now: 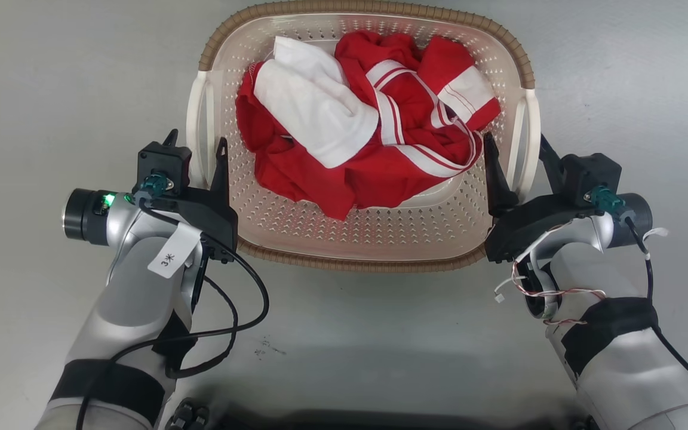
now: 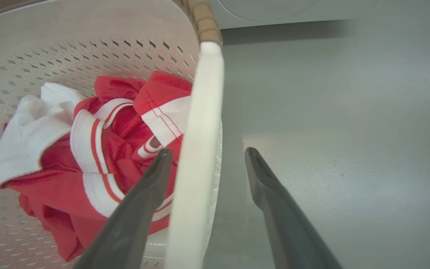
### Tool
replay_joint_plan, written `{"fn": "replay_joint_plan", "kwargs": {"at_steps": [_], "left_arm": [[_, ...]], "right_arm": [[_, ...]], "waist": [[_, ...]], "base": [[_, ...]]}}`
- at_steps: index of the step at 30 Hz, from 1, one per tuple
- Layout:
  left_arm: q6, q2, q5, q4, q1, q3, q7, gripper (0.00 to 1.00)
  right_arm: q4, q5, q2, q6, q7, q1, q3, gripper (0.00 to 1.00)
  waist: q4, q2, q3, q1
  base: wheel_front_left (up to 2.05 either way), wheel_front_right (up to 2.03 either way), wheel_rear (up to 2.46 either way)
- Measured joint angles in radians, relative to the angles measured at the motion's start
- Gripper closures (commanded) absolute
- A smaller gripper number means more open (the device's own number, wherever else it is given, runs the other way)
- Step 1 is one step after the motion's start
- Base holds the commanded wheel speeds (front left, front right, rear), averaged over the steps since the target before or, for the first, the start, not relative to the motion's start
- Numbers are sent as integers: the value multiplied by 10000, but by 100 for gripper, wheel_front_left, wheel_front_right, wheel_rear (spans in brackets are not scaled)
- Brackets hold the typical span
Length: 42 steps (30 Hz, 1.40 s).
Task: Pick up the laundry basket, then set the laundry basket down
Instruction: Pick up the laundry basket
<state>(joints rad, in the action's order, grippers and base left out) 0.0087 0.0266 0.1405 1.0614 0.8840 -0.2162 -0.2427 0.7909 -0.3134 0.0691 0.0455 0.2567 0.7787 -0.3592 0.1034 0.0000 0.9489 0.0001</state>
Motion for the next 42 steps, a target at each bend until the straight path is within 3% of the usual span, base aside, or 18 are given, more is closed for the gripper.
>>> {"fn": "replay_joint_plan", "kwargs": {"at_steps": [7,8,9,10,11,12,13,26,42], "left_arm": [[-4,2,456,142,160,-479,0,1],[-4,0,500,169,163,-533,0,12],[-4,2,527,190,169,-573,0,30],[-4,2,548,213,178,-621,0,58],[-4,2,585,232,194,-694,0,85],[-2,2,608,244,207,-786,0,100],[-21,21,637,259,221,-838,-2,100],[178,2,1862,236,62,-1804,4,100],[477,33,3010,140,-616,-2851,36,100]], "right_arm": [[165,-228,0,123,0,312,-362,0],[169,-259,0,155,0,325,-397,5],[184,-305,2,159,0,325,-435,18],[203,-353,2,161,0,326,-483,49],[213,-418,2,163,0,329,-535,61],[224,-485,2,173,0,337,-583,75],[244,-554,4,174,0,350,-629,100],[782,-1198,38,512,0,565,-1081,100],[1599,-1956,52,558,0,293,-1718,100]], "waist": [[-71,0,58,0],[-83,0,62,0],[-94,0,66,0],[-106,0,70,0],[-117,0,73,0],[-128,0,74,0],[-139,0,75,0],[-239,0,-248,0],[-292,0,-1490,-2]], "base": [[0,0,0],[0,0,0],[0,0,0],[0,0,0],[0,0,0],[0,0,0],[0,0,0],[0,0,0],[0,0,0]]}}
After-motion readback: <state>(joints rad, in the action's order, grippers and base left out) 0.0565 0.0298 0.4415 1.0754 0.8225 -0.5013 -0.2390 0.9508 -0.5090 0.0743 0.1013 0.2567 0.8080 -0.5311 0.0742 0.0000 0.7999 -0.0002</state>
